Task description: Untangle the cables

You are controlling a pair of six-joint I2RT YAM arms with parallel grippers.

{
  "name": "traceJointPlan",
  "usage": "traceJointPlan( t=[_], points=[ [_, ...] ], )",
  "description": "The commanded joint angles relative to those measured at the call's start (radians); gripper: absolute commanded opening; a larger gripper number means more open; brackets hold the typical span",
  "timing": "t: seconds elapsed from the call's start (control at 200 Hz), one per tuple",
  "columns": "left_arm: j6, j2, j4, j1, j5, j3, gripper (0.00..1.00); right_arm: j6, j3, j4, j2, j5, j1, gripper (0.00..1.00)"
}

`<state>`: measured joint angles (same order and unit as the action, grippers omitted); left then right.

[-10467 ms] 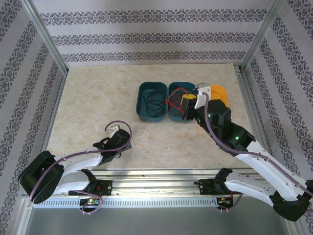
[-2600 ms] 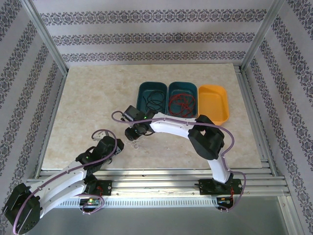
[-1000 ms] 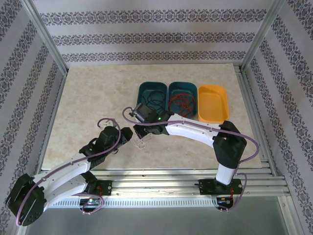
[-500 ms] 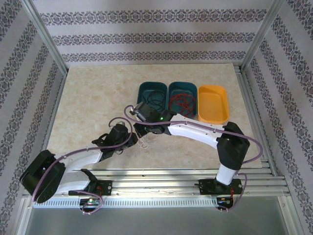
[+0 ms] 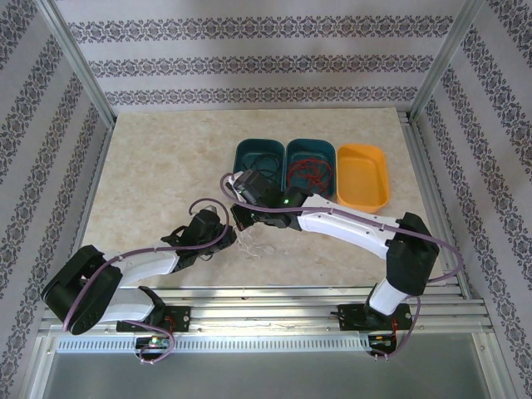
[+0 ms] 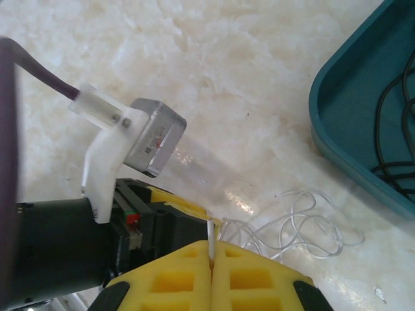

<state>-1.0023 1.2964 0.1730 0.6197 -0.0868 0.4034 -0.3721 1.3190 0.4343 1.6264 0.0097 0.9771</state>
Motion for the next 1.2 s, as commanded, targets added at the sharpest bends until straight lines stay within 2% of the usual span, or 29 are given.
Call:
traceJointPlan(
  t=[0.0, 0.15, 0.24, 0.29, 0.48, 0.54, 0.675, 0.735, 0.944, 1.194],
  points=[
    [-0.002, 0.009, 0.040, -0.008, -0.005, -0.011, 0.26, -0.011, -0.004, -0.035, -0.076, -0.004, -0.008, 0.00],
    [-0.004, 0.018, 0.050, -0.008, -0.007, -0.005, 0.26, 0.006, 0.000, -0.048, -0.132, 0.006, -0.012, 0.00],
    [-0.009, 0.023, 0.074, -0.008, -0.013, -0.002, 0.39, 0.006, -0.001, -0.055, -0.150, 0.001, -0.015, 0.00],
    [-0.014, 0.023, 0.096, -0.007, -0.021, -0.003, 0.44, 0.003, -0.003, -0.060, -0.153, -0.003, -0.015, 0.00],
    [-0.021, 0.014, 0.124, -0.008, -0.029, 0.001, 0.44, -0.016, -0.018, -0.067, -0.148, -0.014, -0.017, 0.00],
    [-0.021, 0.009, 0.121, -0.008, -0.024, -0.002, 0.37, -0.022, -0.022, -0.071, -0.148, -0.027, -0.019, 0.00],
    [-0.042, -0.011, 0.108, -0.008, 0.004, -0.022, 0.08, -0.020, -0.027, -0.067, -0.157, -0.030, -0.024, 0.00],
    [-0.058, -0.023, 0.090, -0.009, 0.029, -0.038, 0.01, -0.011, -0.031, -0.059, -0.167, -0.017, -0.031, 0.00],
    [-0.078, -0.113, -0.011, -0.014, 0.105, -0.076, 0.00, 0.010, -0.081, -0.018, -0.247, 0.063, -0.089, 0.00],
    [-0.057, -0.275, -0.160, -0.036, 0.167, -0.091, 0.00, -0.009, -0.202, 0.010, -0.393, 0.109, -0.222, 0.00]
  ],
)
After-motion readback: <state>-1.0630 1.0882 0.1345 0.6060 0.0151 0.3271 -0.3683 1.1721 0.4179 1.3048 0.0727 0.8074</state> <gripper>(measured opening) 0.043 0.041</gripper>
